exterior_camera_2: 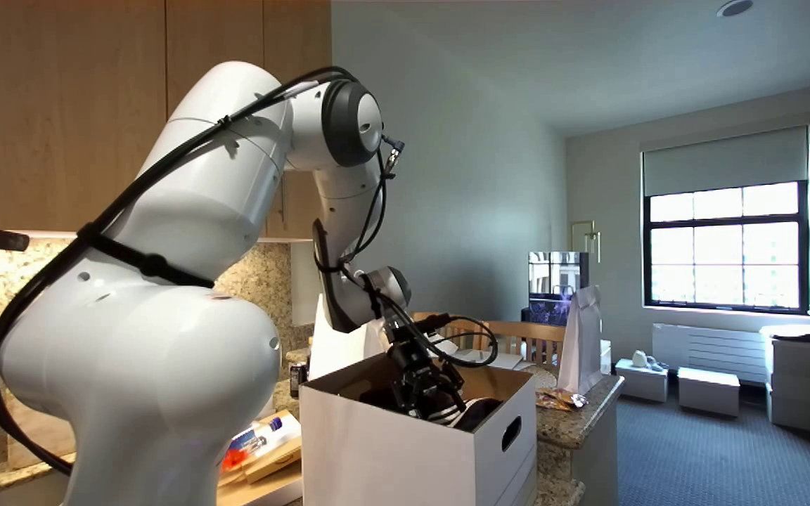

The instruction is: Remove three empty water bottles from the white storage box

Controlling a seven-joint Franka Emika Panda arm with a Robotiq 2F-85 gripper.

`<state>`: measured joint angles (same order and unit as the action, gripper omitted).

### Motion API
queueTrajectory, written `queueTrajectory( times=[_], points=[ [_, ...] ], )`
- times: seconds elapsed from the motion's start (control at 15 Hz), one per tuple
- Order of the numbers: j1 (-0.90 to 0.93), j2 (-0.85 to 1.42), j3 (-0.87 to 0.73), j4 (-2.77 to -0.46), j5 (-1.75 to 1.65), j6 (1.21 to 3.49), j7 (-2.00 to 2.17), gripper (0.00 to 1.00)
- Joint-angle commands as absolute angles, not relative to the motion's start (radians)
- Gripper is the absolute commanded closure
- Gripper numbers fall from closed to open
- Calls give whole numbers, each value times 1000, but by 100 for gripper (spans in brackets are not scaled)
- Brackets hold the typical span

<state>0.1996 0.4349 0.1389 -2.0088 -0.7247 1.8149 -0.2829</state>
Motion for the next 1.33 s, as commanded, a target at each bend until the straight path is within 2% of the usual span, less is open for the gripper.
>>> queueTrajectory(
  times=[0.0,0.53,1.27],
  points=[
    [189,364,142,-2046,-723,1804,-255,0],
    [179,326,120,-2033,-717,1792,-220,0],
    [160,318,143,-2033,-510,1828,-260,0]
  ],
)
